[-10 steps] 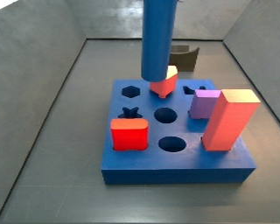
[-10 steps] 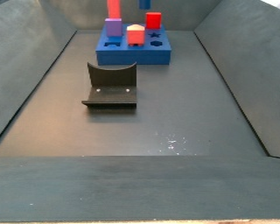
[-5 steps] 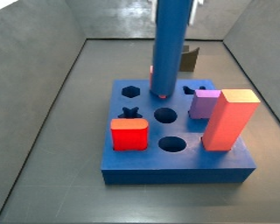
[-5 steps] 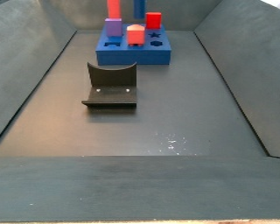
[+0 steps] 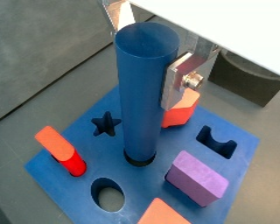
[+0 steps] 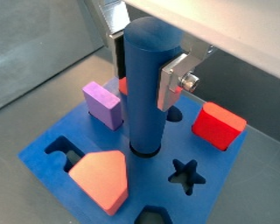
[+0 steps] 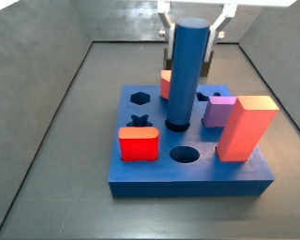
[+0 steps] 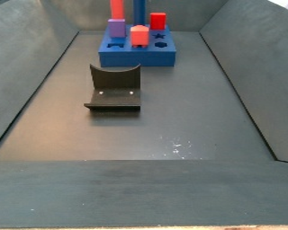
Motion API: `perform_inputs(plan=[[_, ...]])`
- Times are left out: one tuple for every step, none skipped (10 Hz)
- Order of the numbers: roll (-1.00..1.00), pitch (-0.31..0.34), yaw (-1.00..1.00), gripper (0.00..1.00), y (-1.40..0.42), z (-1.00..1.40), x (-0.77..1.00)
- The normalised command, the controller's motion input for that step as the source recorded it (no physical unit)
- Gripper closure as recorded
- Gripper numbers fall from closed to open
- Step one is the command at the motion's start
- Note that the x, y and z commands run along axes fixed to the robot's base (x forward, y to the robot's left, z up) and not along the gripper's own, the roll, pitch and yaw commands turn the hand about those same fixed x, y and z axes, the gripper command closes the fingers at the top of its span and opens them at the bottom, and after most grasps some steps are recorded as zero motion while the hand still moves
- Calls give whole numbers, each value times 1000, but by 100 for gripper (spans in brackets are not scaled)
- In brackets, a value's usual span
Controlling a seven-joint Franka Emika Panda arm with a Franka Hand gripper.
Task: Pick up the round object. Move up. Move to above the board. Insert the round object.
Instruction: Insert the round object.
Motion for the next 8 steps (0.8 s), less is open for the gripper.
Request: perform_inputs(plan=[[100,-10,0,100,-37,-283,0],[33,-33,0,100,-37,-214,0],[3,-31,0,100,-26,-166,54],[0,0,0,100,0,-114,146],[16,0,-9,100,0,-103,174],[49,0,-3,100,0,-146,120],[120,23,0,100,0,-214,34],[181,36,0,100,-29,-306,0]])
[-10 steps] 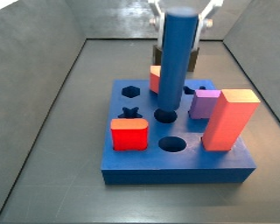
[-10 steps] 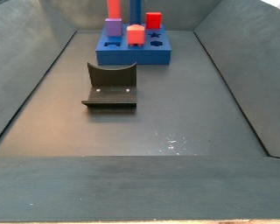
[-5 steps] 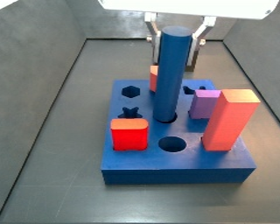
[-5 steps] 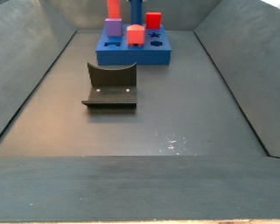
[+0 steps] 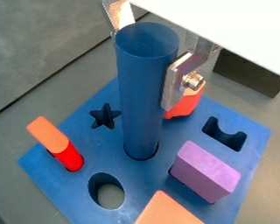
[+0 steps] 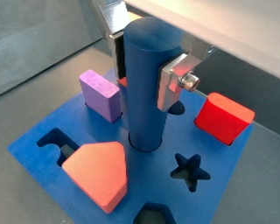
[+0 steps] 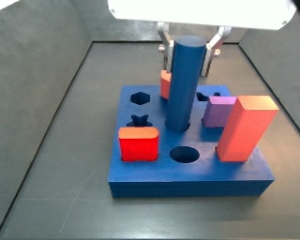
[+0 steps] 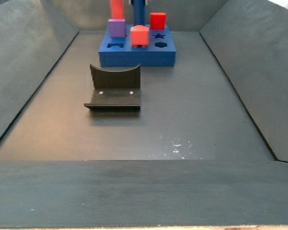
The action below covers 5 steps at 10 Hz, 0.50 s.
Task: Pick up the round object. Move up. Move to above the board. Insert the round object.
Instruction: Insert the round object.
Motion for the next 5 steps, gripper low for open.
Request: perform_inputs(plan=[[189,0,0,100,-109,-471,0],[110,-20,0,100,-137,-523,0],[109,-27,-9,100,-157,-551,0],[97,-30,-17,100,-149,-509,0],[56,-76,-23,100,-151,-440,0]])
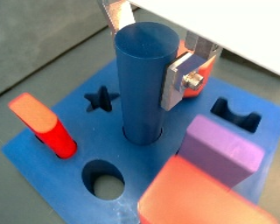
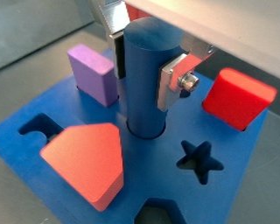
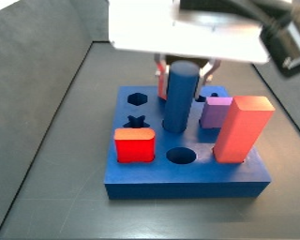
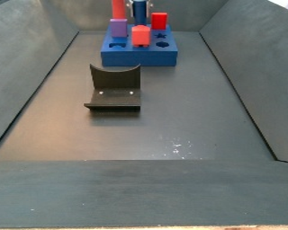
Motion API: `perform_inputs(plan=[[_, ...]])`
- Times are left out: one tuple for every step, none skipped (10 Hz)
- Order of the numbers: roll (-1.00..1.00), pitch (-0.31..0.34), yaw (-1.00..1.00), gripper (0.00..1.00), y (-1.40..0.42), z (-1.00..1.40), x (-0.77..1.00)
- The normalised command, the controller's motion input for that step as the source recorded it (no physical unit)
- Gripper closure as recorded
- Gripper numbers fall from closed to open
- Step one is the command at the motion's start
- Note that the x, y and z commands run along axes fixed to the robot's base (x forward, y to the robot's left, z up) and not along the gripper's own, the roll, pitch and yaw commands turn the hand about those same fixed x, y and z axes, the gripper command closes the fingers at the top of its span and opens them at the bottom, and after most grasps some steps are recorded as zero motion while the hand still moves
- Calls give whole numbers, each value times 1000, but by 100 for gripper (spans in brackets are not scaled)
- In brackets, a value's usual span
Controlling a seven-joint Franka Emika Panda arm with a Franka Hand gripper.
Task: Pick up the round object. Move up. Move to above the board. Insert the round object.
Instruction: Insert the round object.
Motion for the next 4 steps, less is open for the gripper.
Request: perform_inputs(plan=[[34,-79,-20,100,-126,-411,0],[0,-79,-3,100,-74,-283,0],[0,-57,0,100,0,0,-14],[0,0,0,100,0,0,0]])
